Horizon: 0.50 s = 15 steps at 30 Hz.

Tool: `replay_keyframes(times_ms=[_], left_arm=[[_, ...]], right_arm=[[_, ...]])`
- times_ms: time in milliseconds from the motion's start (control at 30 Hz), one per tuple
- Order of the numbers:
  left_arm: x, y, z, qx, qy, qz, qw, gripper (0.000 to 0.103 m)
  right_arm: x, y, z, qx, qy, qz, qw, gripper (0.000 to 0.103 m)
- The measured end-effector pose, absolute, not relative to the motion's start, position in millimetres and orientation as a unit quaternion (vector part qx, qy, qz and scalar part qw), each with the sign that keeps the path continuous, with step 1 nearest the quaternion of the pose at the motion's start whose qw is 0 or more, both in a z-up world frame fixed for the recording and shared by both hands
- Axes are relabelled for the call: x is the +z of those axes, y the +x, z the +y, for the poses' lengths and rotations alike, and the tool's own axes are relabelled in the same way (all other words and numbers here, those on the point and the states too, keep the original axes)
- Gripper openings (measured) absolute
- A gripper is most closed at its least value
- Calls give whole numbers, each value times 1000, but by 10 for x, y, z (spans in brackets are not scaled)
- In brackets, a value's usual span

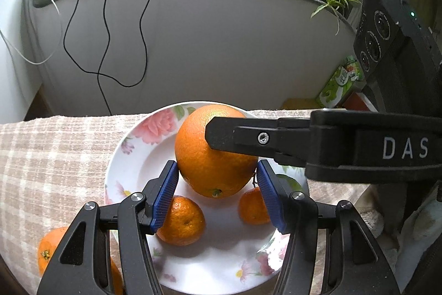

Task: Organize fruits
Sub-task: 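Carry the large orange into the plate and open both tools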

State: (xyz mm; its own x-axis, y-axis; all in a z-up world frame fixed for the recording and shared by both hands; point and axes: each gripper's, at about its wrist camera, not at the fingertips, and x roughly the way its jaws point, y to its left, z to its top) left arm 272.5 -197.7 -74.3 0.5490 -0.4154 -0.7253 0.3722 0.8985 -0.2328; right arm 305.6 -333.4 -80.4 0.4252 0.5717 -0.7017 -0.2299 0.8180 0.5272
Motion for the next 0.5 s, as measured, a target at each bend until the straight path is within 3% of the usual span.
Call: replay_keyframes(times_ms=[300,500], left_arm=[[-695,2754,-2085,-222,-11,418,881,58],[-616,2695,-2050,-215,-14,412,885,64]], right_arm=[[-745,3046,-3319,244,173,468,832,62],[-667,3016,-3315,232,159,462,841,64]])
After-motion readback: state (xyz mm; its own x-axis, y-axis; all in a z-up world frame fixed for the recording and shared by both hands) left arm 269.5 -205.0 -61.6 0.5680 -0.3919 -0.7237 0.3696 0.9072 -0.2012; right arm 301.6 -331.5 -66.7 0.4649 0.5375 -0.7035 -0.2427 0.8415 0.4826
